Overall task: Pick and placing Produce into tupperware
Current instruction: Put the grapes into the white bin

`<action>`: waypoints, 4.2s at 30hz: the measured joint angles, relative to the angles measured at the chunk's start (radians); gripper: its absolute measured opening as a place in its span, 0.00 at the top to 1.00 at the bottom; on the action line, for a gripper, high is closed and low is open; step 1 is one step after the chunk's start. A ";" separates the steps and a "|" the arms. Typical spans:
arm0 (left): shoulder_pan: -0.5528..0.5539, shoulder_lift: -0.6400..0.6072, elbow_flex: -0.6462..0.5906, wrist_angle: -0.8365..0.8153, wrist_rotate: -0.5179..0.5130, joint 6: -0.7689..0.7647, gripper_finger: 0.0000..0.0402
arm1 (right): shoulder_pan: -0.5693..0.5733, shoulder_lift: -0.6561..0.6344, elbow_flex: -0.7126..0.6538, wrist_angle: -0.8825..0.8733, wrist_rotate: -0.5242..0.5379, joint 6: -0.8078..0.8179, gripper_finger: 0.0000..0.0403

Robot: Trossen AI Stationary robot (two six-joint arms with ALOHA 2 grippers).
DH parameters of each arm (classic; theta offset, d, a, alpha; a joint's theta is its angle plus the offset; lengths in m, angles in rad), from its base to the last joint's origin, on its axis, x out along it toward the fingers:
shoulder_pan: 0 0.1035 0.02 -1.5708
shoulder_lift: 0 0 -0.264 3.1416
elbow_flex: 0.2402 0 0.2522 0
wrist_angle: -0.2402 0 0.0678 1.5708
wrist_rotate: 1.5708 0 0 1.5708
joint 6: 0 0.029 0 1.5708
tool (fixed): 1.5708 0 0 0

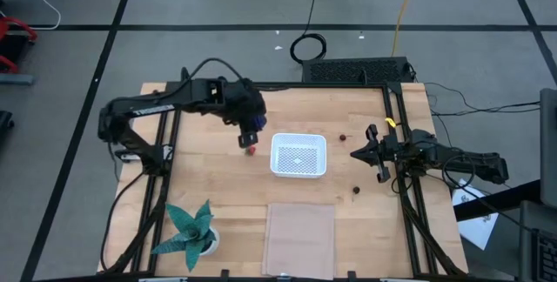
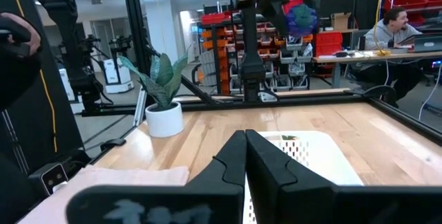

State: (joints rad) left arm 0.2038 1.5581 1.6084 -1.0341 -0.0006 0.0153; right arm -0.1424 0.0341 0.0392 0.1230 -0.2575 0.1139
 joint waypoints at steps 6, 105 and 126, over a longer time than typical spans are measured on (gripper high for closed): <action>0.016 0.075 0.084 -0.004 0.018 0.006 0.50 | 0.000 0.000 0.000 0.000 0.000 -0.003 1.00; -0.049 0.543 0.079 0.424 0.154 0.493 0.50 | 0.000 0.000 0.000 -0.008 -0.001 -0.003 1.00; -0.055 0.606 0.079 0.426 0.155 0.503 0.50 | 0.000 0.000 0.000 -0.008 -0.001 -0.003 1.00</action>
State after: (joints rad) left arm 0.1493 2.1638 1.6876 -0.6085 0.1543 0.5178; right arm -0.1421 0.0341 0.0394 0.1146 -0.2581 0.1112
